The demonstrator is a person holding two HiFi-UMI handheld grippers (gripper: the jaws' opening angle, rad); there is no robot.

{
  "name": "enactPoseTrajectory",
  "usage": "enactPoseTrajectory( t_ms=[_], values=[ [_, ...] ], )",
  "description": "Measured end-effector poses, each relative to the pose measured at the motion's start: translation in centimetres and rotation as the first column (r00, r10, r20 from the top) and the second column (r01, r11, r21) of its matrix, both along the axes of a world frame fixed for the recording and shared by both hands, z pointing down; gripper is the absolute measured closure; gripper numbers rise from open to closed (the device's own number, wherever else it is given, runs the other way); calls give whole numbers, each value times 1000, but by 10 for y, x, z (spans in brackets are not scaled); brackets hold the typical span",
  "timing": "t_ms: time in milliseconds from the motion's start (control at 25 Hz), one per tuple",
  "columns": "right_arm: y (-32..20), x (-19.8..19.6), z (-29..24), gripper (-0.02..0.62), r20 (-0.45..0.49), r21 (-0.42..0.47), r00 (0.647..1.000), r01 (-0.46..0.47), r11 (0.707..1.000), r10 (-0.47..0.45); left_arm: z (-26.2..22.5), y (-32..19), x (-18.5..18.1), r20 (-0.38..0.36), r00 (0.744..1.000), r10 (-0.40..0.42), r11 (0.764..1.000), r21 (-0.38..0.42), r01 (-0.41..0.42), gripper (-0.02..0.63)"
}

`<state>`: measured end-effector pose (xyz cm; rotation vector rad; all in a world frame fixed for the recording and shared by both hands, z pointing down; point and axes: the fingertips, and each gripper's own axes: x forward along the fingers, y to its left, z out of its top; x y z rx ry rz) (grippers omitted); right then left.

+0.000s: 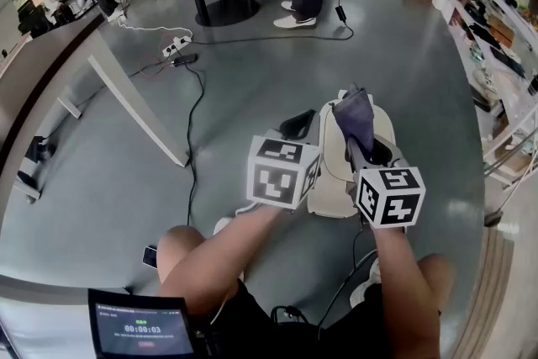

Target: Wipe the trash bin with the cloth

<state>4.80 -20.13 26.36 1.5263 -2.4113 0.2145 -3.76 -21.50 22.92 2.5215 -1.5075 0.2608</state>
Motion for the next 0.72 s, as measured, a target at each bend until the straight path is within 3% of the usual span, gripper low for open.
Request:
enactPoseTrajectory(
  t_ms=[120, 200, 520, 720],
  values=[
    [-14, -1, -13, 504, -70, 8, 997, 40, 999, -39, -13, -9, 12, 52, 996, 67, 997, 23, -68, 609],
    [-26, 2, -18, 504, -84, -13, 995, 44, 999, -45, -18, -19, 11, 45, 997, 70, 997, 14, -71, 609],
    [-99, 11, 35, 505, -59, -262, 998, 8, 965, -24, 6, -71, -18, -17, 1000, 19, 997, -81, -21, 609],
    [-126, 4, 59, 504, -75, -313, 996, 18, 950, -43, 17, -86, -21, -14, 1000, 27, 995, -95, -29, 609]
  ],
)
